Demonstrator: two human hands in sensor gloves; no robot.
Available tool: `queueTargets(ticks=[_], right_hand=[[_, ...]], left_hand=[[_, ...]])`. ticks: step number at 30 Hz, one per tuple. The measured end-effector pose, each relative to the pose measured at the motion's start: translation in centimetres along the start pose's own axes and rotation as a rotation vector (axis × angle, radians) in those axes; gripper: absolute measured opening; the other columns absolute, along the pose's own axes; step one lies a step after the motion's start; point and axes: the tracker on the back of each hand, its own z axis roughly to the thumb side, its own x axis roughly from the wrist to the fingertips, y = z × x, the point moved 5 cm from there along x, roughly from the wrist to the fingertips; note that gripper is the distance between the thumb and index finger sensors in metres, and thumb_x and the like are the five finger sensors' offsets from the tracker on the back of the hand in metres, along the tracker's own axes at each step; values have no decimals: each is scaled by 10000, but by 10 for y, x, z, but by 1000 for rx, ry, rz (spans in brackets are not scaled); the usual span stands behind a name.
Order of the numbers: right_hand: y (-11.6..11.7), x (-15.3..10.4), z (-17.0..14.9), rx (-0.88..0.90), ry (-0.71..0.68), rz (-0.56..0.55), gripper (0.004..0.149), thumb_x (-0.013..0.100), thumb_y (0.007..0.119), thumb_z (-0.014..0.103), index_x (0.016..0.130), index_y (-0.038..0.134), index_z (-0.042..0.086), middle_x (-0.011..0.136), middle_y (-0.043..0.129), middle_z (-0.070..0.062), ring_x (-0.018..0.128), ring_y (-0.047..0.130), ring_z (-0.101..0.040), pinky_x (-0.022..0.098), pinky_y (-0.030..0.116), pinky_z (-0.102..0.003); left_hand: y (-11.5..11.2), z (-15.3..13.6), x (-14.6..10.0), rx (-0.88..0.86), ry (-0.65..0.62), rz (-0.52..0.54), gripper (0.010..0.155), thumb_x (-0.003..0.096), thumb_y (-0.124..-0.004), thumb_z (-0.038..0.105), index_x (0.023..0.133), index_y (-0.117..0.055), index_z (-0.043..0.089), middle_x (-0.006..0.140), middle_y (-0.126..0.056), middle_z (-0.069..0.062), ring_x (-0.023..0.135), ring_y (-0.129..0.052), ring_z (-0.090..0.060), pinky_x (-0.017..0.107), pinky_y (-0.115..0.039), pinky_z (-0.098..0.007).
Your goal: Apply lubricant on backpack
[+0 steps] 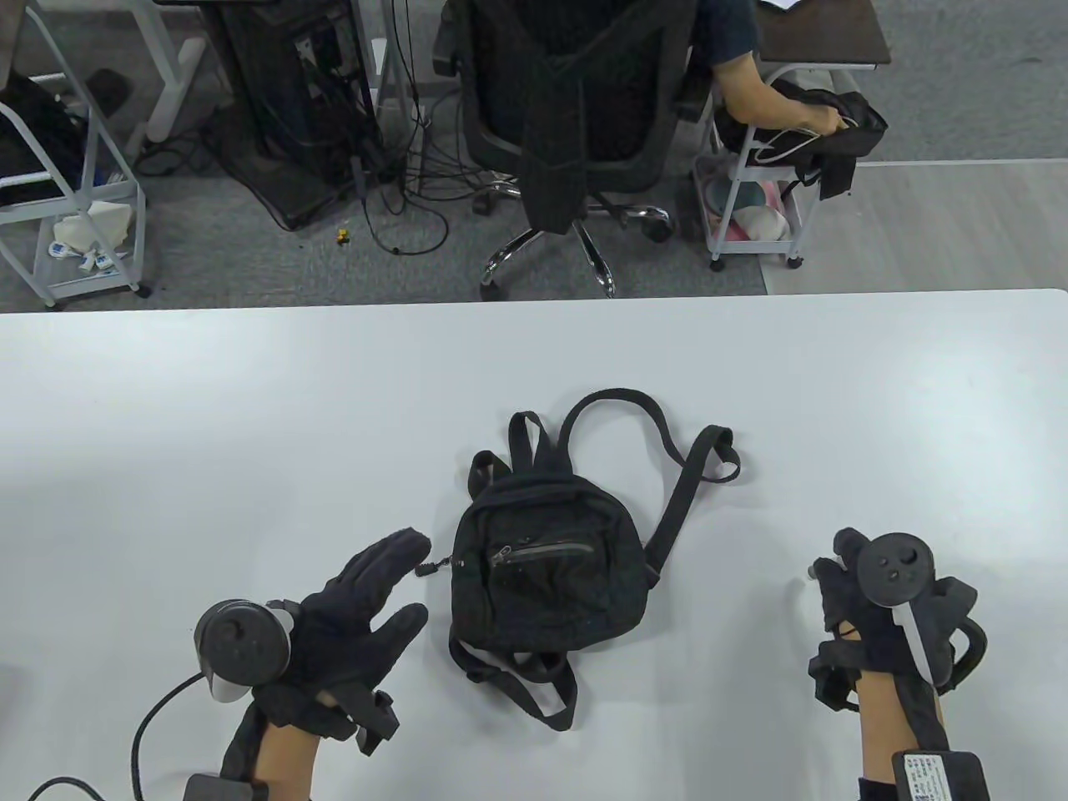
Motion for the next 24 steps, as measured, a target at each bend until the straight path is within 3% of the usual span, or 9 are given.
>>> queueTargets(ticks=[6,11,19,24], right_hand=[[-33,-46,68,256,-356,-87,501,412,960,490,876,834,348,769,940,49,559,1049,-162,586,788,-480],[-44,-93,138,371,-596,14,498,419,953,483,881,829,347,782,939,48,570,1057,-161,578,799,-474],[-27,-146,230,516,-787,209,491,429,937,476,888,819,347,792,939,47,581,1062,-156,574,807,-464],[-11,-162,257,506,-821,222,490,428,937,475,887,816,352,795,938,48,583,1065,-154,576,809,-461]], left_hand=[[-19,6,4,5,-8,-35,718,477,-766,523,1059,-642,123,1075,-679,-200,941,-772,-519,672,-578,-748],[-34,11,5,58,-15,-38,720,469,-784,523,1050,-652,119,1053,-708,-196,913,-811,-506,659,-611,-739],[-38,23,4,135,-38,40,734,439,-854,515,1025,-681,108,989,-788,-180,827,-912,-470,619,-694,-708],[-35,24,4,172,-40,70,671,422,-890,498,957,-779,109,868,-916,-136,694,-1022,-407,570,-773,-669]])
